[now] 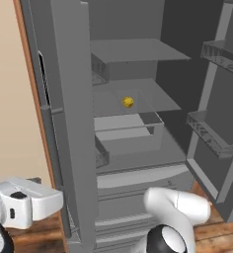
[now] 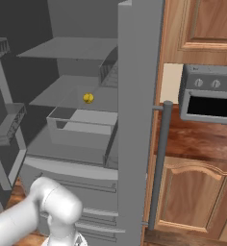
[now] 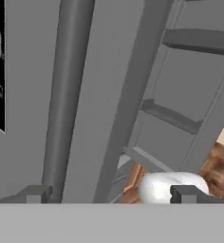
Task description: Retrieve a lemon from the fridge and place it on the cutting board with the fish.
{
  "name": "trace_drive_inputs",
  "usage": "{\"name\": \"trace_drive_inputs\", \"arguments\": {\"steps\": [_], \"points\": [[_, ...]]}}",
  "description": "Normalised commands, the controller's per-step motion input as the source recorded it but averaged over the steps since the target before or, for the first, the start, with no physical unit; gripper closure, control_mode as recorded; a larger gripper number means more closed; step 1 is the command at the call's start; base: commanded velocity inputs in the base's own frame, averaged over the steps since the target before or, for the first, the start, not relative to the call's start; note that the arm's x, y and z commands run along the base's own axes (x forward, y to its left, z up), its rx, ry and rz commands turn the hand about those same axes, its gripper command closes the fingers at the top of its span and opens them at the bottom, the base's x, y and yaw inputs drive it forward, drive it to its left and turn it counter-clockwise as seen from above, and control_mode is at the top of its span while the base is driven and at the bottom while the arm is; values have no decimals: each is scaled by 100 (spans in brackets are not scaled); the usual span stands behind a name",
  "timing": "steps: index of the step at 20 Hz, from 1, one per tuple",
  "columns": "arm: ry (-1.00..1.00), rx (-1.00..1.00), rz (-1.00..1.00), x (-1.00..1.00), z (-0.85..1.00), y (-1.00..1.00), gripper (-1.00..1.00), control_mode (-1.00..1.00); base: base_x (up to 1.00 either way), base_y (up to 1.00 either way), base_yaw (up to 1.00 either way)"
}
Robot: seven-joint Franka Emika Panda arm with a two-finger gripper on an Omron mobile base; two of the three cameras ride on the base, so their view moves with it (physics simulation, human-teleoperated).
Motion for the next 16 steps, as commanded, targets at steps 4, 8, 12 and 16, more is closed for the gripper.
{"name": "trace_drive_inputs", "arguments": {"steps": [4,8,12,16], "points": [[2,33,0,-90,29,-100,-100,-100,0,0,0],[2,50,4,-40,45,-100,-100,-100,0,0,0],[6,54,10,0,28,-100,-100,-100,0,0,0],[1,63,11,0,4,-100,-100,-100,0,0,0]]}}
